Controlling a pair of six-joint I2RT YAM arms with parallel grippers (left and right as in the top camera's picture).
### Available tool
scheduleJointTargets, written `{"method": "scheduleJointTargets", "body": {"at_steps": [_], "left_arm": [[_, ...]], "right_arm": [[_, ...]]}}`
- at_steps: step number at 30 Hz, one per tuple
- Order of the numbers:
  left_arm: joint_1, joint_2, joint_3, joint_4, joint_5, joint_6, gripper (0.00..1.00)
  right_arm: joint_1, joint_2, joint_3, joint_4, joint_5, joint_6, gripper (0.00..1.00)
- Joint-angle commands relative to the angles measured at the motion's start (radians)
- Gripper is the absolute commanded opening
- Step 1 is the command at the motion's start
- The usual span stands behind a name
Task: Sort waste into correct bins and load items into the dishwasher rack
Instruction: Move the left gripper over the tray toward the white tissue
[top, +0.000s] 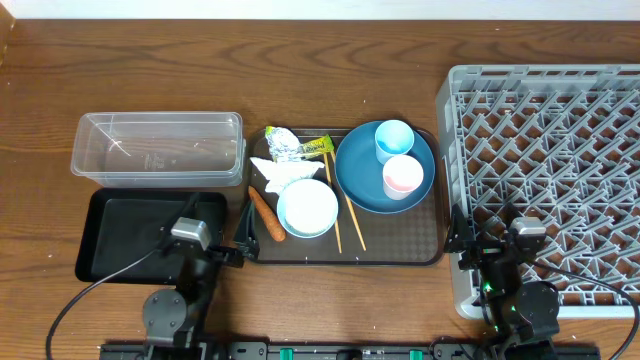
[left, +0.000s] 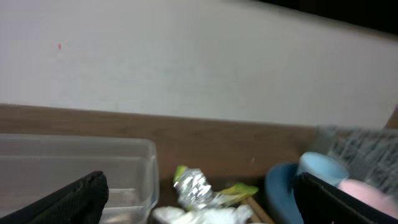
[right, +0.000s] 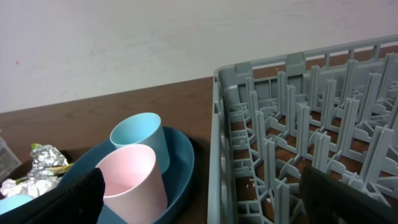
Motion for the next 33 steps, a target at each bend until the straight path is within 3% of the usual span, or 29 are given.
{"method": "scheduleJointTargets", "body": {"at_steps": [1,7,12,22,25,33], "left_arm": [[0.002,0.027,0.132,-0.025,0.054,-0.06,0.98],[0.002,0.181,0.379,-0.162,0.056,-0.063,0.98],[0.002,0.409,0.667,-0.337,0.056,-0.063,0.98],[0.002,1.002,1.371,-1.035,0.082,-0.063,0.98],[0.001,1.15,1.51,-1.204,0.083,-0.072,0.98],[0.002,1.334,1.536,-1.242,0.082,-0.1,0.98]], "right_arm": [[-0.001,0.003,-0.001,-0.004,0.0,-0.006,0.99],[-0.001,0.003,-0.001,-0.004,0.0,-0.006,0.99],[-0.001,0.003,-0.001,-0.004,0.0,-0.006,0.99],[-0.001,0.003,-0.001,-0.004,0.0,-0.006,0.99],[-0.001,0.003,-0.001,-0.004,0.0,-0.006,0.99],[-0.001,0.003,-0.001,-0.004,0.0,-0.006,0.99]]}}
